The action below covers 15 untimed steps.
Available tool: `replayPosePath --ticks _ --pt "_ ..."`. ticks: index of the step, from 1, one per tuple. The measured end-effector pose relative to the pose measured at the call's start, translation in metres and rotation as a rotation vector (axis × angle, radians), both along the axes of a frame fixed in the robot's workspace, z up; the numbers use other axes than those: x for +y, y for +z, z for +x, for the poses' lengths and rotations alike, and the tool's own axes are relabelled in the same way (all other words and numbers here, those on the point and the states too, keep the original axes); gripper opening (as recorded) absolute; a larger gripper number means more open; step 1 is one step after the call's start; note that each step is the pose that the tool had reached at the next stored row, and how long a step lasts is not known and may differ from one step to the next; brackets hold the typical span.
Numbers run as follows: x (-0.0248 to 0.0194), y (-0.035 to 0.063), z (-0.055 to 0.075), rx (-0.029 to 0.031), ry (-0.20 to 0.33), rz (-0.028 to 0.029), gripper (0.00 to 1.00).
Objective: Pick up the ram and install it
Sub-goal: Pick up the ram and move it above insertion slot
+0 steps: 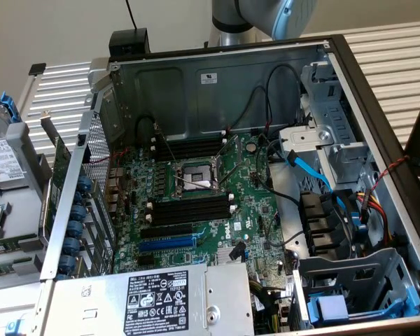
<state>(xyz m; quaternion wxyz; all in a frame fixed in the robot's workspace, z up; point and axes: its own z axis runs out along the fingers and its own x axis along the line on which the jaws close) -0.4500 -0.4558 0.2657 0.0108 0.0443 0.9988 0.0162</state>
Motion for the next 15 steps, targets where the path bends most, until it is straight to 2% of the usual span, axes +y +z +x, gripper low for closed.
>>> replayPosePath --ticks 3,15 --pt "0.0032 -0.0021 0.0 -0.0001 0.016 0.0001 0.11" --pt "0.0034 -0.0065 -0.001 0.0 0.199 -0.0001 0.11"
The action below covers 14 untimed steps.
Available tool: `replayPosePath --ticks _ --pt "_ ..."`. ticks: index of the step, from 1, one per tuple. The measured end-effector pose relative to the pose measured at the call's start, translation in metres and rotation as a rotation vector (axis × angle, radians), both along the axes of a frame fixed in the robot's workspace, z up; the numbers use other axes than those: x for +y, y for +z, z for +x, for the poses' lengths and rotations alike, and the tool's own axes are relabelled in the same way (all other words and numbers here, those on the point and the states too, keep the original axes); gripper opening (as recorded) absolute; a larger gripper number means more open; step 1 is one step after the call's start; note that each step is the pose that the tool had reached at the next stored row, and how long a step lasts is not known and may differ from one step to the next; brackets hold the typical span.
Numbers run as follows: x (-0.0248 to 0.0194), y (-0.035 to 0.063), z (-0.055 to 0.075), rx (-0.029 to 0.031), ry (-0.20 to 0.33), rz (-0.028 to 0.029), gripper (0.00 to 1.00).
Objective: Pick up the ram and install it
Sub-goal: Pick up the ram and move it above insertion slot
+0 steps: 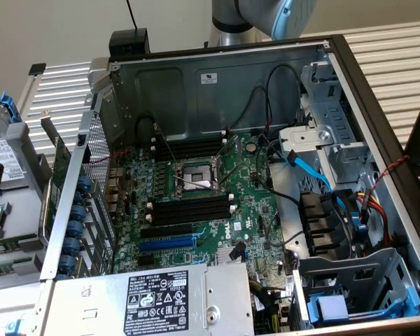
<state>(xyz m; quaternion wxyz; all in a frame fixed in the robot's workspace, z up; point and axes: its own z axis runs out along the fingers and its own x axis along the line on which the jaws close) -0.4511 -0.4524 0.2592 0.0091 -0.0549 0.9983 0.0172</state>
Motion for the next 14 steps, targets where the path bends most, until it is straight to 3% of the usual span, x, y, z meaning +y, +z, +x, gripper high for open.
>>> replayPosePath --ticks 14 --pt "0.0001 -0.0034 -0.0009 0.0 0.233 0.0 0.11"
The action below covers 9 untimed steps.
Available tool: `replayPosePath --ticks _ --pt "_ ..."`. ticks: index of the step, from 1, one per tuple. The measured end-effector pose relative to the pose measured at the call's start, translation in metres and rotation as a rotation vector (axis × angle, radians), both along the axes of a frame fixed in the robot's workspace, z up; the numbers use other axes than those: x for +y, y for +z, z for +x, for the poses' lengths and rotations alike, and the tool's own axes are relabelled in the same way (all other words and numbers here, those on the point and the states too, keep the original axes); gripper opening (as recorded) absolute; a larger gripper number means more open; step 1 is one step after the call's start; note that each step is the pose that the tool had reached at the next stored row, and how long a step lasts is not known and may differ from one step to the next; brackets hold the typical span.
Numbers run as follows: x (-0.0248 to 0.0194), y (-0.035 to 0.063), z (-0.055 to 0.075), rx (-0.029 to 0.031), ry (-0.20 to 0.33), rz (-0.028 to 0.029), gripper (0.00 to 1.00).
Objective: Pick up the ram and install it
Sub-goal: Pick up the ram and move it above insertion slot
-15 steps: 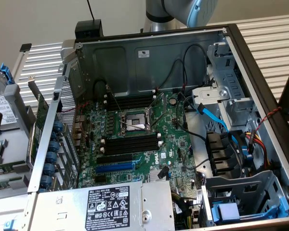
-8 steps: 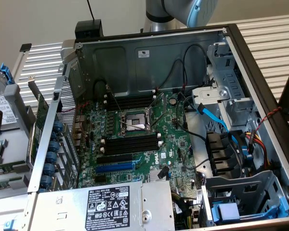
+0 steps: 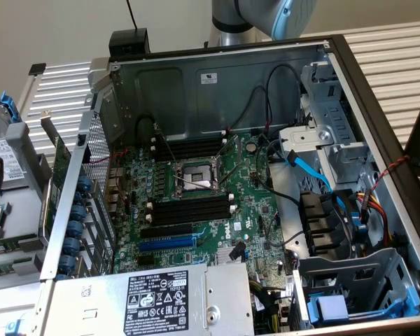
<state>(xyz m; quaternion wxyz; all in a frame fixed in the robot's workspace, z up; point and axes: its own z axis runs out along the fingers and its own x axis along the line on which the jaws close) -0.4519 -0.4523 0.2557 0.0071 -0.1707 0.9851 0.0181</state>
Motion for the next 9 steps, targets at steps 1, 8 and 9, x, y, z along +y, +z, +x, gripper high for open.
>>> replayPosePath --ticks 1,8,9 --pt "0.0 -0.0002 -0.0001 0.0 0.017 0.0 0.11" --pt "0.0001 -0.0021 -0.0005 0.0 0.137 0.0 0.11" --pt "0.0 -0.0023 -0.0005 0.0 0.155 0.0 0.11"
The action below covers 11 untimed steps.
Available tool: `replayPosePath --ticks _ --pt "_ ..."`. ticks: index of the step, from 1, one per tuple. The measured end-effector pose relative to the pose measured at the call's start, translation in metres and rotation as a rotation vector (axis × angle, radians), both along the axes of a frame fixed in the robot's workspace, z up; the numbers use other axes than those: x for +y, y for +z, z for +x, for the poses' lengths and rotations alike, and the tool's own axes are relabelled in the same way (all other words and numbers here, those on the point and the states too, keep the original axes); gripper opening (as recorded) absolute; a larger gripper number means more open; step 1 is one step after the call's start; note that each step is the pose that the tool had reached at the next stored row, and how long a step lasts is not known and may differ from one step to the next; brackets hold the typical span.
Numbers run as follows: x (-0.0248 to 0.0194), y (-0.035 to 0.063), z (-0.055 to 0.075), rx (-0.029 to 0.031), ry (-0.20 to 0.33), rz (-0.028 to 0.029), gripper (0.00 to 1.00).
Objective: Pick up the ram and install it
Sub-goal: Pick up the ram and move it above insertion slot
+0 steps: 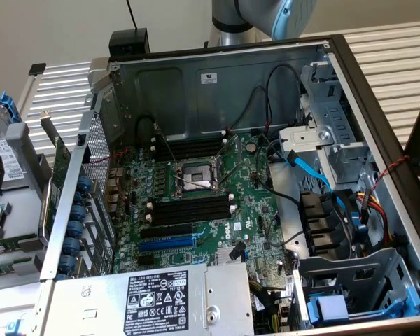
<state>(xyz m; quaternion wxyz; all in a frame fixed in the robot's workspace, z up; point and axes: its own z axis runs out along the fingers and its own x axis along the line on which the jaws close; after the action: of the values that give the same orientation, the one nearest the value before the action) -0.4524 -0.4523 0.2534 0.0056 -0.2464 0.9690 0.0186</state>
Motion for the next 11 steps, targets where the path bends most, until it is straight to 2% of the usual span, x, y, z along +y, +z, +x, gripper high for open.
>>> replayPosePath --ticks 11 --pt "0.0 -0.003 -0.0004 0.0 0.2 0.0 0.11"
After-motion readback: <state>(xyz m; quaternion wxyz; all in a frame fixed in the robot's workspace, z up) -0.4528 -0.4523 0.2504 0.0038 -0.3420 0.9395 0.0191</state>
